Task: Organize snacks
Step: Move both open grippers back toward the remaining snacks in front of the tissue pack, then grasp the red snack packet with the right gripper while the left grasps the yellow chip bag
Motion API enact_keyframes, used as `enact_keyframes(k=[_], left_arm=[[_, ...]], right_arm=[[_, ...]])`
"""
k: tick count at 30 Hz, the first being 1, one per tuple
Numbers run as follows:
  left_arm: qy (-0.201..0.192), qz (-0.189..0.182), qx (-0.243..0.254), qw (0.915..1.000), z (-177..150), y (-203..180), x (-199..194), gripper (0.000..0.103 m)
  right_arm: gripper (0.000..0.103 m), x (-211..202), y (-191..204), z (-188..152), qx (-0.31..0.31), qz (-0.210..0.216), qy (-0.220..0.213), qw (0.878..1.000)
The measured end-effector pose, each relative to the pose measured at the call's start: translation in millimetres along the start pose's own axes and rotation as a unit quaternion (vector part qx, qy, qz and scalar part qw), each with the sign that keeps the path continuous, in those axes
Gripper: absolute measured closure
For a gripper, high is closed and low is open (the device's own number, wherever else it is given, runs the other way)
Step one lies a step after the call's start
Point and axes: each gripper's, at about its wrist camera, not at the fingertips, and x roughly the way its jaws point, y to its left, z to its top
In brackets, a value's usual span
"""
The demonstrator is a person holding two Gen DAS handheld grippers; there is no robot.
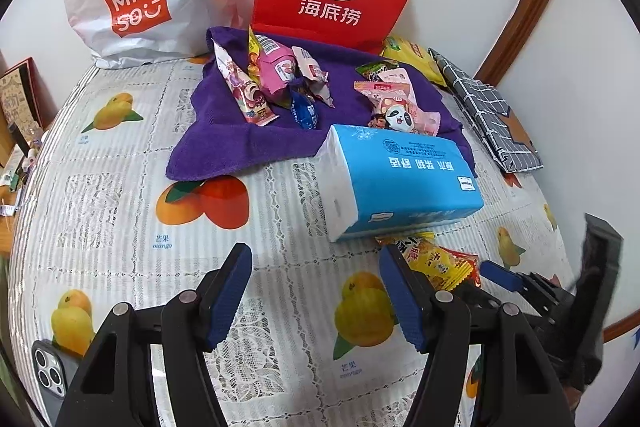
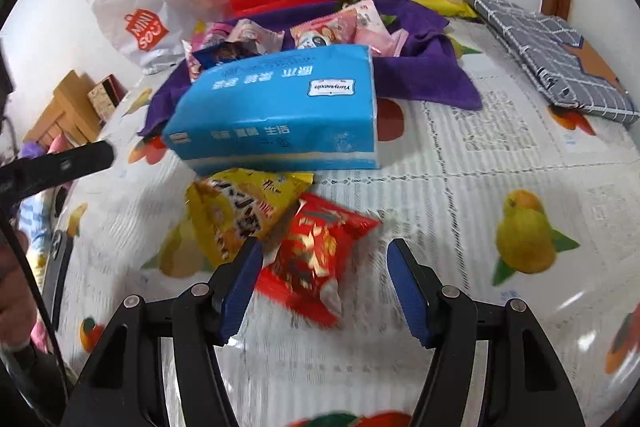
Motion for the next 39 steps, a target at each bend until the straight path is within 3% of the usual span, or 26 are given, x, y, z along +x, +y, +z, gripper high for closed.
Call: enact_keyframes(k=[3,6,8,19,29,32,33,34,39], left_arm=[[0.002,0.003,0.0,1.0,-3,2,1,0.039],[0.005,0.0,0.0,1.0,-8,1,5,0.039],[0.008,-0.007,0.006,0.9999,-11,-3,8,0.039],[0.014,-0.046,0.099,0.994,-24,-76,28,0.03],[0.022,0.011,0.101,0.9946,-30,-100,75,0.03],[0.007,0.038,0.104,0.9938,-32,-107,87,0.033],[-0.002,0.048,0.112,0.9926,-32,-110,89,0.045],[-0.006,0.062,0.122,0.9906,-34,-112,90,0.049],[-0.005,0.049,0.106,0.9931,-38,-97,77,0.055]], right_arm=[[0.049,9,2,1,0.0,-0.008,-0.002,1.0],[0.063,13,11,-3,-0.047,-0.062,-0.017,0.997],[0.065,12,9,-6,-0.063,-0.066,-0.026,0.995],[0.065,-1,-66,-13,-0.014,-0.113,-0.063,0.991],[0.064,0,-70,-12,-0.011,-0.111,-0.067,0.992],[0.063,1,-70,-11,-0.006,-0.105,-0.067,0.992],[0.063,1,-70,-11,-0.006,-0.105,-0.067,0.992],[0.063,1,-71,-12,-0.007,-0.106,-0.067,0.992],[0.063,0,-72,-12,-0.004,-0.1,-0.069,0.993]])
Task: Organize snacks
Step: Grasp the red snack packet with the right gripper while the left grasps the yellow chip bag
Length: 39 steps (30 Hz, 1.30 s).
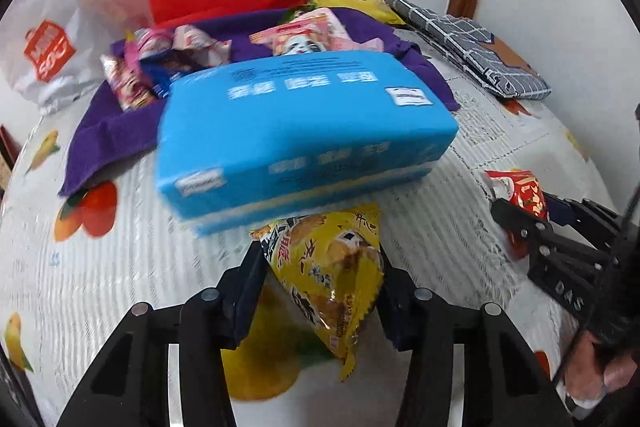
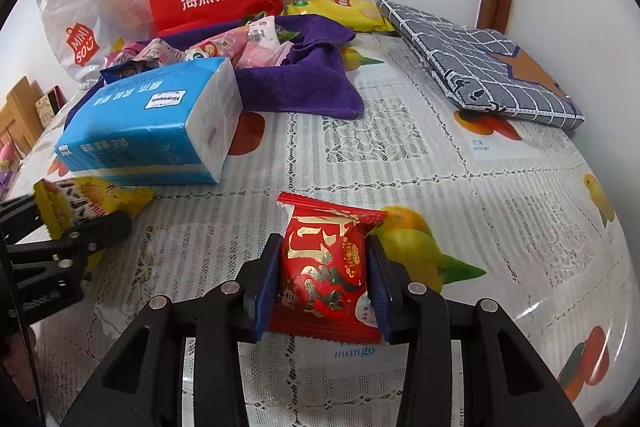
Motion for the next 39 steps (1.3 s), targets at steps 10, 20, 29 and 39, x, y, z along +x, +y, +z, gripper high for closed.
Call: enact_keyframes(k=[10,20,29,39], left_arm=[[-0.025,0.074,-0.053,0.9956,-29,51,-14,0.054],[-0.032,0.074,-0.059,0.995,-30,52,-11,0.053],[-0.032,0.077,-0.058,0.9949,-30,52,-11,0.053],[-0.033,0.076,-0.059,0.9948,-30,51,-10,0.05]], right_arm=[[0.065,3,6,2,-0.017,0.0,0.0,1.0],[0.062,3,5,3,-0.017,0.009,0.0,1.0],[0.06,4,4,2,-0.017,0.013,0.0,1.0],[0.06,5,5,2,-0.023,0.008,0.001,1.0]])
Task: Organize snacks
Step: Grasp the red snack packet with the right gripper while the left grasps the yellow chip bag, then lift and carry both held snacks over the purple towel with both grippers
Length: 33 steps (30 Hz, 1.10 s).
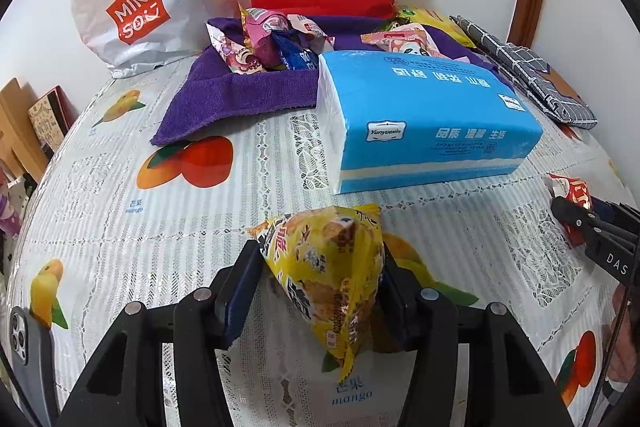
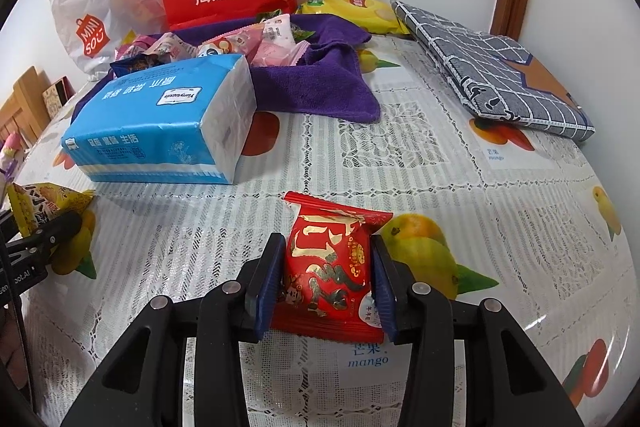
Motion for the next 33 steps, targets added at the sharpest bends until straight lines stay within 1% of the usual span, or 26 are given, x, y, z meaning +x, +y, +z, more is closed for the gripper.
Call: enact_keyframes(k=[14,15,20,23,27,30,32,33], left_arm=[[0.003,-0.004,-0.004,1.0,1,1,-1,0.051],[0.003,-0.004,-0.005,1.0,2,1,-2,0.052],[0.008,-0.011,-0.015,0.9998,4,6,-5,0.054],[0.006,-0.003,-0.008,0.9999,0,3,-6,0.055],[0.006,-0.013,-0.013,0.9998,0,7,-8,0.056],[0.018,-0.01,-0.017,0.9996,0,12,-10,0.057],[0.024,-0.025,-0.025,0.9991,-1,17,-15,0.057],[0.023,-0.024,-0.029,0.999,-1,20,-20,0.057]], right_arm=[[0.061,-1,0,2,-0.002,0.0,0.006,1.0],[0.062,-1,-1,2,-0.001,0.0,0.006,1.0],[0.063,-3,-1,3,-0.002,0.001,0.01,1.0],[0.063,-4,-2,-2,-0.001,0.008,0.007,1.0],[0.065,-7,-4,-2,0.002,0.01,0.007,1.0],[0.066,-8,-2,-1,-0.002,0.012,0.006,1.0],[0.066,-12,1,0,-0.007,0.018,-0.001,1.0],[0.066,-15,0,1,-0.007,0.019,-0.006,1.0]])
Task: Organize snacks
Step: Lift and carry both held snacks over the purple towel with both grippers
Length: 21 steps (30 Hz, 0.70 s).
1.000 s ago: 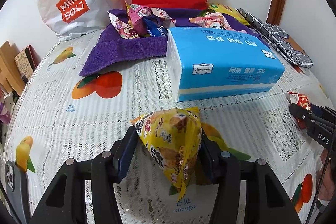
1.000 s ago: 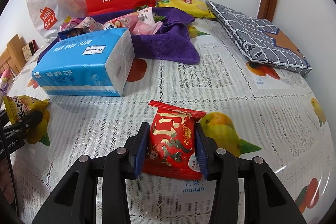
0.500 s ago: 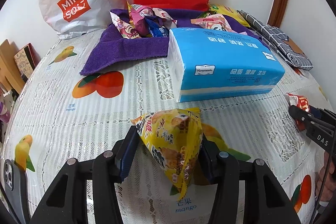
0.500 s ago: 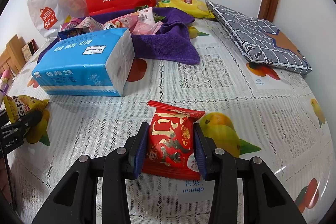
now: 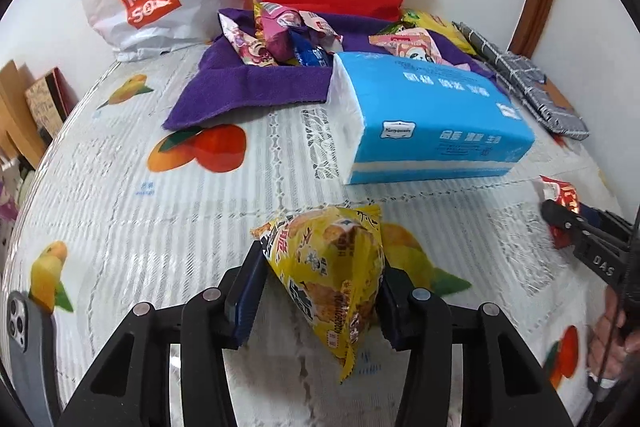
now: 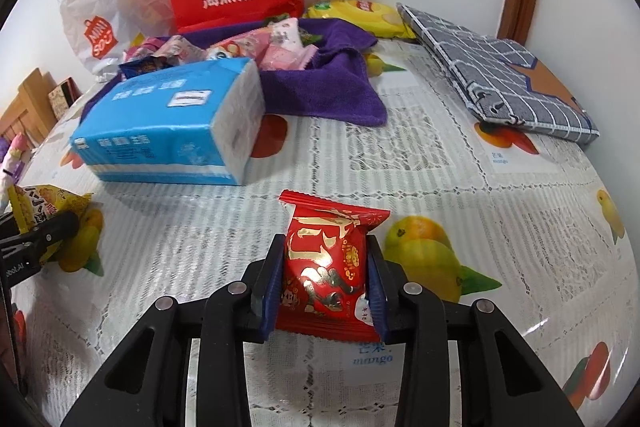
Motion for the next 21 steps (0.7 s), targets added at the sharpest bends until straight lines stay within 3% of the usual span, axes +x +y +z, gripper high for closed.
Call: enact_keyframes(k=[4,14,21], left_arm=[[-0.021,0.014,0.0,0.9997,6,5,-24,0.057],[-0.055,-0.004,0.001,0.9985,57,3,-69,0.056],[-0.067,-0.001,-0.003,0.9978,87,3,-84,0.056]], right_arm=[[0.066,-16,3,7,0.017,0.027,-0.006,0.999],[0.066,-72,23,63,-0.002,0.017,-0.063,0.998],[0.066,-81,30,105,-0.002,0.025,-0.069,0.997]])
